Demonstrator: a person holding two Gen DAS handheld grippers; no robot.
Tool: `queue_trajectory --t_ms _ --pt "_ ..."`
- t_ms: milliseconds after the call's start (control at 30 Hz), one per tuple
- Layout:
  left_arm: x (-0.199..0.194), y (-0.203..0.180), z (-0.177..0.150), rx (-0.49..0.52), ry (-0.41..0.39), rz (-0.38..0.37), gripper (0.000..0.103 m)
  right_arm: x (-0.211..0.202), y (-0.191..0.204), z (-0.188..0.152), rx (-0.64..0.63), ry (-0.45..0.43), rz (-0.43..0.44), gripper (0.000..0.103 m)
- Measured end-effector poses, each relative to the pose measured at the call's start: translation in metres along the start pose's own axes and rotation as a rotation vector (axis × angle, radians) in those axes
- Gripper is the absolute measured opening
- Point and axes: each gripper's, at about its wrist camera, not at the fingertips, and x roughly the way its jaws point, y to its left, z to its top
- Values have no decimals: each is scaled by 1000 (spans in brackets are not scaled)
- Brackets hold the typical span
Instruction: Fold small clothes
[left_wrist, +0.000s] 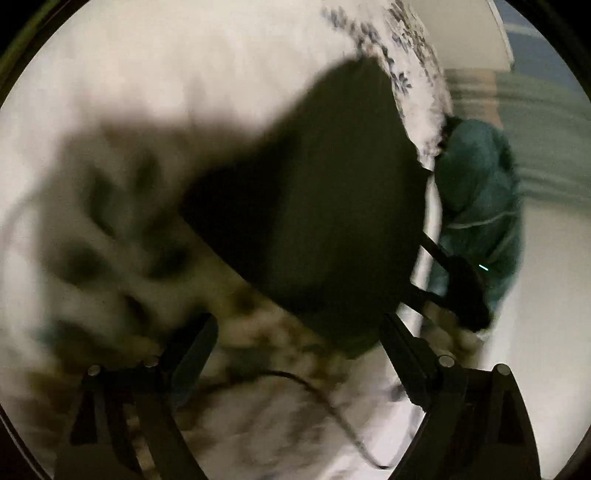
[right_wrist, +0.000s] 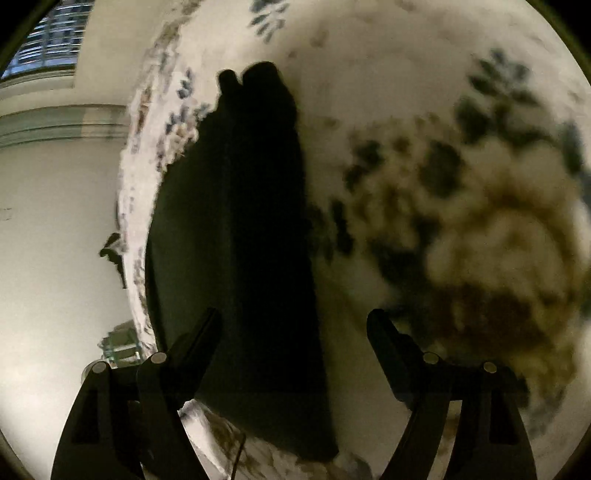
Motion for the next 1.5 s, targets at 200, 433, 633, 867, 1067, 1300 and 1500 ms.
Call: queue_trajectory --t_ms 200,433,633,867,1067,1300,1500 --pt "39 -15 19 -22 -130 -9 89 31 10 51 14 18 24 84" --pt "13 -22 32 22 -235 -23 21 43 21 54 22 -28 -19 29" --pt "-29 -46 62 171 -158 -33 20 9 31 8 63 -88 55 18" --pt "-61 -24 67 267 22 74 20 -28 35 -158 198 -174 48 18" --pt "-65 10 63 238 64 236 55 8 37 -278 307 -65 -20 30" --pt "-60 22 88 109 -74 125 57 -34 -3 -263 311 -129 -139 53" --pt "-37 -11 100 232 -137 167 27 -70 0 -178 154 -174 -170 80"
